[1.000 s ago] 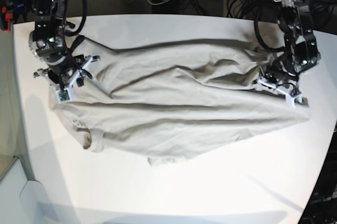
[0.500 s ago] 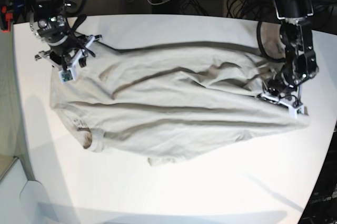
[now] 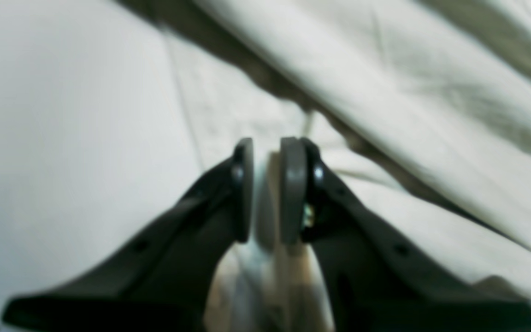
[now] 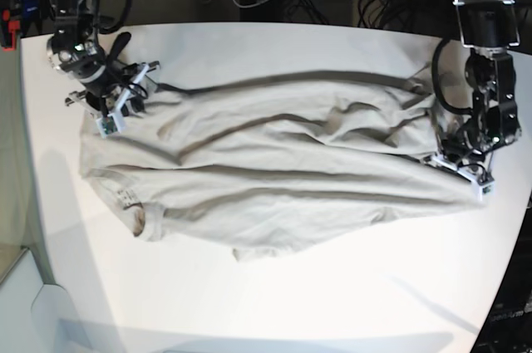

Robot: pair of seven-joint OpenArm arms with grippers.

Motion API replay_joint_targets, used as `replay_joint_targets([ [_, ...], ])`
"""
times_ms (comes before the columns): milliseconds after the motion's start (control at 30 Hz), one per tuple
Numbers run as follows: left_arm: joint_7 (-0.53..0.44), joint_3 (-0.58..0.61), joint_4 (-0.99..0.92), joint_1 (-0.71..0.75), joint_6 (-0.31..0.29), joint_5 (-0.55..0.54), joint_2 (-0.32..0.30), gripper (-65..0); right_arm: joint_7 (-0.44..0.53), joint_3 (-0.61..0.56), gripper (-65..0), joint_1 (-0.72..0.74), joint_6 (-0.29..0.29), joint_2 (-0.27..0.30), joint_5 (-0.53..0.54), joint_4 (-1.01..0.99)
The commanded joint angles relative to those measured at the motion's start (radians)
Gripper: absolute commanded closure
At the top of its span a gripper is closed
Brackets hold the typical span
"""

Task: Layout the t-shirt on the table in an organized manner, then fold the t-shirt properly
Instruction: 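Hold the shirt edges with both grippers and stretch it taut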

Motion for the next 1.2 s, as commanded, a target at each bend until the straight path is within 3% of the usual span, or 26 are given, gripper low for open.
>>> replay_joint_targets([
  [0, -0.011, -0.003, 0.014, -0.024, 0.012, -0.002, -0.028, -10.4, -0.057, 0.006, -19.7, 0.0, 0.013, 0.023, -0.042, -0.03],
  [300, 0.038, -0.011, 0.061, -0.014, 0.01, -0.031, -0.048, -10.4, -0.018, 0.104, -19.7, 0.055, 0.014, 0.04, -0.041, -0.089],
  [433, 0.153, -0.013, 0.17, 0.025, 0.01, -0.15, -0.04, -10.4, -0.018, 0.104, -19.7, 0.064, 0.016, 0.04, -0.041, -0.089],
  [600, 0.213, -0.006, 0.23, 0.09, 0.013, -0.26, 0.009, -10.1, -0.018, 0.104, -19.7, 0.063, 0.016, 0.035, -0.041, -0.089],
  [833, 0.205, -0.005, 0.126, 0.128, 0.012, -0.134, 0.067, -10.1, -0.018, 0.104, -19.5, 0.064, 0.016, 0.038, -0.041, -0.07],
  [1167, 0.061, -0.005, -0.033, 0.122, 0.008, 0.039, 0.039, -10.3, -0.017, 0.106, -19.7, 0.064, 0.016, 0.075, -0.042, -0.052],
])
